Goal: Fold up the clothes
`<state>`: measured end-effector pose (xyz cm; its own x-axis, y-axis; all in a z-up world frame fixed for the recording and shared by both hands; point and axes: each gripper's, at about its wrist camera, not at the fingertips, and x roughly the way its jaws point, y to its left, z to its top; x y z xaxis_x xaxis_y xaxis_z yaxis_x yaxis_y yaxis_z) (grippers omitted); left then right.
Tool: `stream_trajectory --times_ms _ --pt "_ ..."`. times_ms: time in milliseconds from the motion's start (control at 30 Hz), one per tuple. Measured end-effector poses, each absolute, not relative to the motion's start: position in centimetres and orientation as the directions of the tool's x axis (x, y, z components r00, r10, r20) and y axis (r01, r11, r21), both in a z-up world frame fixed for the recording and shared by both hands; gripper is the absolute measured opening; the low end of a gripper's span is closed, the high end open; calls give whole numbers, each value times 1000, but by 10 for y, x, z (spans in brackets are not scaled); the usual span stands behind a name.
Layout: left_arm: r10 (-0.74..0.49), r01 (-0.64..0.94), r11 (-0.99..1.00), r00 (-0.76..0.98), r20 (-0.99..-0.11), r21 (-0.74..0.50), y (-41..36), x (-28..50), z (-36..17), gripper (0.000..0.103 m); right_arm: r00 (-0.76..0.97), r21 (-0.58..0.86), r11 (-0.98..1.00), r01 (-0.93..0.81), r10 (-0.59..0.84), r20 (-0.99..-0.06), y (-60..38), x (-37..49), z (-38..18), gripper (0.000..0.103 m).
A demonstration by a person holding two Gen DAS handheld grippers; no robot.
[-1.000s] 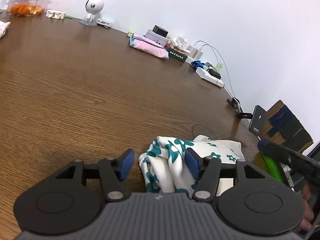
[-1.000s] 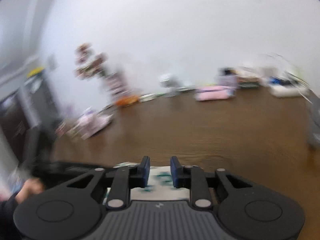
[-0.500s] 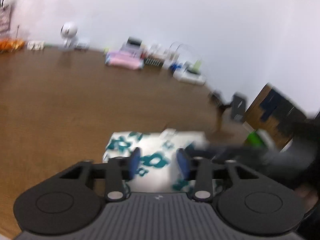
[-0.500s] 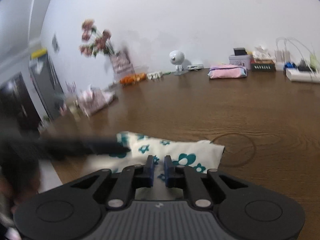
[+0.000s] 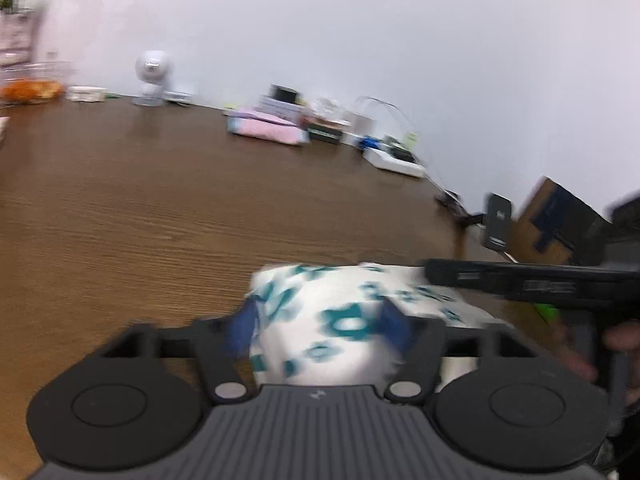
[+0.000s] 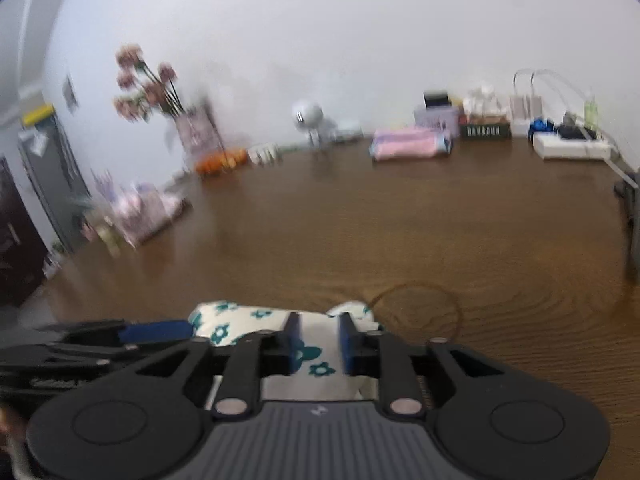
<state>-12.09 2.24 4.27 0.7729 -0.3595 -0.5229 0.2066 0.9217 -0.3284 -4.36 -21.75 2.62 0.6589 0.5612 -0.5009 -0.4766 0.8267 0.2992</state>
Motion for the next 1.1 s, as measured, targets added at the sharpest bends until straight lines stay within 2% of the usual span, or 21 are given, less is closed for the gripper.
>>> stream_trajectory --times_ms 33,67,100,200,267,333,367,400,467,500,700,800,1100 --pt "-360 191 918 768 -529 -347 27 -124 44 88 655 308 815 -491 578 -486 -226 -51 30 56" --pt "-361 175 914 764 -535 -366 31 -127 45 88 638 321 801 -505 597 -486 -233 -57 30 77" --pt "-382 166 898 752 -537 -407 35 -130 45 88 619 336 785 -520 617 -486 -240 -63 30 82" --pt "-426 118 856 712 -558 -503 42 -126 36 88 542 431 724 -539 690 -480 -254 -71 16 81" --pt "-430 73 839 695 -576 -539 45 -115 28 88 536 475 725 -499 689 -488 -257 -64 4 81" --pt "-459 62 810 687 -564 -584 48 -104 24 81 532 522 719 -459 693 -487 -258 -55 -6 81" --pt "-469 65 804 680 -564 -591 48 -99 23 78 518 558 700 -445 710 -478 -258 -49 -11 78" --pt "-479 68 799 672 -564 -598 48 -94 22 71 502 593 681 -431 726 -469 -258 -44 -16 67" --pt "-497 70 788 660 -564 -612 49 -86 20 66 474 643 650 -405 751 -461 -257 -38 -21 57" --pt "-505 67 779 656 -561 -624 51 -82 18 63 468 664 639 -388 757 -456 -257 -36 -23 46" --pt "-558 39 726 617 -555 -687 60 -57 22 40 450 752 591 -292 779 -438 -259 -26 -27 22" --pt "-585 36 693 612 -532 -721 68 -45 28 36 445 764 578 -286 786 -428 -258 -20 -17 17" --pt "-594 105 679 661 -460 -726 71 18 79 36 496 731 588 -347 776 -390 -248 36 37 17"
